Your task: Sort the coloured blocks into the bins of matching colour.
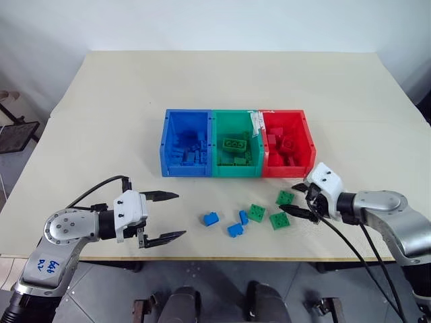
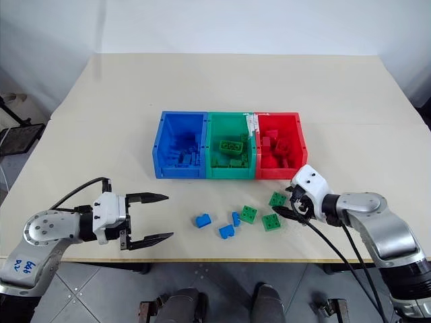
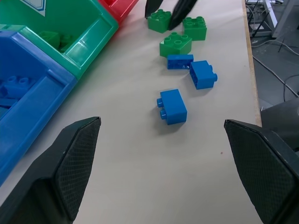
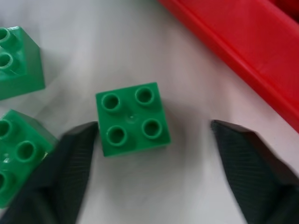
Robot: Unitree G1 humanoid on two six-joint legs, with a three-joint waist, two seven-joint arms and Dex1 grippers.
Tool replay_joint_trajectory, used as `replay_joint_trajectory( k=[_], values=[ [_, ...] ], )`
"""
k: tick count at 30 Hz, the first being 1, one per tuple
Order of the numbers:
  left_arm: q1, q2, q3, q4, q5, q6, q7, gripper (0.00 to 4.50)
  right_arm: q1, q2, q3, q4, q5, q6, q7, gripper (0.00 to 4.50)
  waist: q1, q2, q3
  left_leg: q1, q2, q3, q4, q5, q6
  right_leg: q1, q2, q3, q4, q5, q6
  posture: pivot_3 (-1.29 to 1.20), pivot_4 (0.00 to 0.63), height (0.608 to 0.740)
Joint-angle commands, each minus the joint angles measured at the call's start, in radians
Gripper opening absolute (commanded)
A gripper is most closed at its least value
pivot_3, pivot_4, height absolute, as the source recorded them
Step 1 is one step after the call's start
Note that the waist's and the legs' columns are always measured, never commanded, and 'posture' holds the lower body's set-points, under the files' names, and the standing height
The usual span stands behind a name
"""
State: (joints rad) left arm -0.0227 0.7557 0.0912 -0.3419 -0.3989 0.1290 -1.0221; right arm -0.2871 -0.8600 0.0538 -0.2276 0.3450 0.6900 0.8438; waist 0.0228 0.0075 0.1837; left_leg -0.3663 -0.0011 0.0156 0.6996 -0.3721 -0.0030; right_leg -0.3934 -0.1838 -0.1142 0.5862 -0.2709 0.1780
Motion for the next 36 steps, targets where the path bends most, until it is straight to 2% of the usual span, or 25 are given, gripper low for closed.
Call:
replay_joint_trajectory(
  k=[1,3,4,7,11,15,18,22,27,31,33,36],
  values=[
    [-0.004,-0.015,0.006,-0.038,-0.029,-0.014,-0.002,4.50,-0.009,0.004,0.002,-0.003,-0.010,-0.032,0.023,2.27,0.000,0.000,0.000,0.000,0.000,0.000,0.000,0.000,0.000,0.000,0.000,0.000,0.000,0.000,0.000,0.00,0.150,0.740],
    [-0.006,-0.022,0.008,-0.039,-0.036,-0.011,-0.002,4.50,-0.012,0.003,0.003,0.001,-0.012,-0.043,0.033,1.56,0.000,0.000,0.000,0.000,0.000,0.000,0.000,0.000,0.000,0.000,0.000,0.000,0.000,0.000,0.000,0.00,0.150,0.740],
    [-0.006,-0.026,0.009,-0.040,-0.039,-0.011,0.000,4.50,-0.014,0.004,0.002,0.004,-0.014,-0.060,0.041,1.46,0.001,0.000,0.000,0.000,0.000,0.000,0.000,0.000,0.000,0.000,0.000,0.000,0.000,0.000,0.000,0.00,0.150,0.740],
    [-0.001,-0.045,0.023,-0.052,-0.057,-0.008,0.013,4.50,-0.050,0.021,-0.032,-0.005,0.038,-0.098,0.091,1.46,-0.001,0.000,0.000,0.000,0.000,0.000,0.000,0.000,0.000,0.000,0.000,0.000,0.000,0.000,0.000,0.00,0.150,0.740],
    [0.036,-0.072,0.092,-0.059,-0.085,0.035,0.091,4.50,-0.247,0.141,-0.065,-0.025,0.159,0.011,0.045,1.46,-0.023,0.000,0.000,0.000,0.001,0.000,0.000,0.000,0.000,0.000,0.000,0.000,0.001,0.000,0.000,0.00,0.150,0.740],
    [0.094,-0.059,0.163,-0.067,-0.081,0.062,0.127,4.50,-0.435,0.254,-0.021,0.061,0.104,0.085,-0.091,1.46,-0.029,0.000,0.000,0.001,0.001,-0.003,-0.001,0.000,-0.002,-0.001,0.000,-0.001,0.004,0.000,0.000,0.00,0.150,0.740],
    [0.145,-0.056,0.242,-0.089,-0.116,0.107,0.158,4.50,-0.535,0.313,0.039,0.147,0.044,0.060,-0.116,1.46,-0.024,0.000,0.000,0.000,0.001,-0.003,-0.001,0.000,-0.002,-0.001,0.000,-0.002,0.004,0.000,0.000,0.00,0.150,0.740],
    [0.159,-0.054,0.294,-0.098,-0.133,0.128,0.173,4.50,-0.590,0.370,0.071,0.258,-0.019,-0.025,-0.131,1.46,-0.023,0.000,0.000,-0.001,0.000,-0.006,0.000,0.000,-0.002,-0.001,0.000,-0.004,0.004,0.000,0.000,0.00,0.150,0.740],
    [0.120,-0.055,0.258,-0.110,-0.124,0.135,0.175,4.50,-0.613,0.397,0.070,0.341,-0.060,-0.161,-0.095,3.10,-0.028,0.000,0.000,-0.001,0.000,-0.005,-0.001,0.000,-0.002,-0.002,0.000,-0.003,0.004,0.000,0.000,0.00,0.150,0.740],
    [0.074,-0.052,0.208,-0.079,-0.106,0.126,0.152,4.50,-0.560,0.300,0.063,0.301,-0.038,-0.261,0.089,4.46,-0.025,0.000,0.000,-0.001,0.000,-0.005,-0.001,0.000,-0.002,-0.002,0.000,-0.004,0.004,0.000,0.000,0.00,0.150,0.740],
    [0.052,-0.041,0.177,-0.050,-0.086,0.107,0.119,4.50,-0.518,0.255,0.044,0.266,-0.019,-0.291,0.149,4.49,-0.024,0.000,0.000,-0.001,0.000,-0.005,-0.001,0.000,-0.002,-0.002,0.000,-0.004,0.004,0.000,0.000,0.00,0.150,0.740],
    [0.001,-0.017,0.108,-0.012,-0.050,0.071,0.058,4.50,-0.343,0.147,-0.023,0.145,0.040,-0.388,0.299,4.49,-0.021,0.000,0.000,-0.001,0.000,-0.005,-0.001,0.000,-0.002,-0.001,0.000,-0.005,0.003,0.000,0.000,0.00,0.150,0.740]
  ],
)
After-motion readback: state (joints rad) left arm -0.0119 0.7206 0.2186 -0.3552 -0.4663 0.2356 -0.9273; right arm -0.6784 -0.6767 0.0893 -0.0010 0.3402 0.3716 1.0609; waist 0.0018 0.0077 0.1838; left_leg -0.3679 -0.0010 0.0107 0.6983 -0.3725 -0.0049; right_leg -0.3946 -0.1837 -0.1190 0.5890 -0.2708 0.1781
